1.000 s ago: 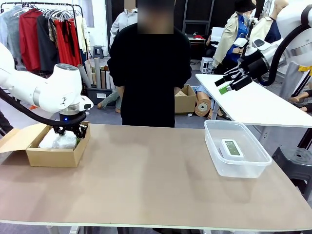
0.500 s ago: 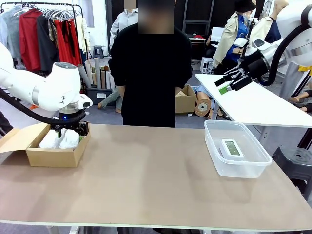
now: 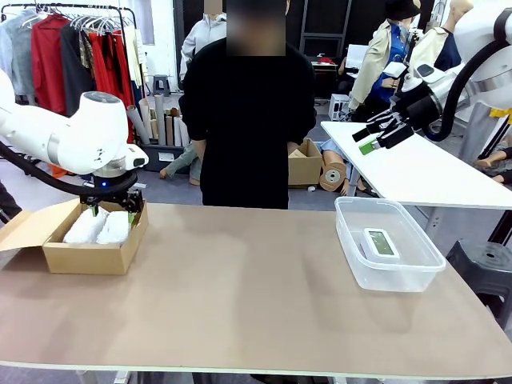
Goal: Separate and place wrapped and unwrapped clocks.
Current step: If the picked Digital clock is wrapped, place it in the Package Box ; if not, place it in the Organizing box.
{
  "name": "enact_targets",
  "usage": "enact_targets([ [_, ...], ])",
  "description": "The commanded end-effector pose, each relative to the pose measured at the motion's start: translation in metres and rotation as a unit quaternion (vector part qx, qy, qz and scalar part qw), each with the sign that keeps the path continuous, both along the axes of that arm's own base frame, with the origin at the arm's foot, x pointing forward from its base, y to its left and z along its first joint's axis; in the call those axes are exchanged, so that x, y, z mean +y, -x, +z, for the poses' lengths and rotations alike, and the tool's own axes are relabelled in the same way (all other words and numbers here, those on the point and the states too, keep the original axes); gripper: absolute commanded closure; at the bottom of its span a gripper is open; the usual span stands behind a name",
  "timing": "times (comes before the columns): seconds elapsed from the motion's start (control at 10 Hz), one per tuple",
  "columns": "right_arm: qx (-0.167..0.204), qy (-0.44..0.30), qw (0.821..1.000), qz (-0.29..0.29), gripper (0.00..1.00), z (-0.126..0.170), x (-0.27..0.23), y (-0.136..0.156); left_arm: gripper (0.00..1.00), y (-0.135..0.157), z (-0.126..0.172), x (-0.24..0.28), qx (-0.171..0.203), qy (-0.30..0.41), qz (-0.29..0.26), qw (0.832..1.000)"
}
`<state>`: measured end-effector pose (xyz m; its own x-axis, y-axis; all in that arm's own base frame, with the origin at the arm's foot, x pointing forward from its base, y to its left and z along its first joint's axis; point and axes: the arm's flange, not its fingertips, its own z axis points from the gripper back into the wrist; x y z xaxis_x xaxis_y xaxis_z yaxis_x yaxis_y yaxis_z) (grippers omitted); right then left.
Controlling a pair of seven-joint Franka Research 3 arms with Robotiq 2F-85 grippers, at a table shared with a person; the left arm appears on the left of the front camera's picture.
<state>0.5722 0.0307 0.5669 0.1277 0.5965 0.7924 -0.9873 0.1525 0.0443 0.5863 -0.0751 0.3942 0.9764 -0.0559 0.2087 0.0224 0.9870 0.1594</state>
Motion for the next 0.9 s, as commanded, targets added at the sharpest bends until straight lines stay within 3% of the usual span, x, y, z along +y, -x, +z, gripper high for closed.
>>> enact_targets([
  [0.0, -0.001, -0.001, 1.000, 0.000, 0.00, 0.0010, 0.0000, 0.0006, 0.00, 0.0014, 0.0084, 0.0063, -0.011, 0.010, 0.010, 1.000],
  [0.8, -0.001, -0.001, 1.000, 0.000, 0.00, 0.0010, 0.0000, 0.0006, 0.00, 0.0005, 0.0125, 0.0033, -0.010, 0.006, 0.007, 1.000],
])
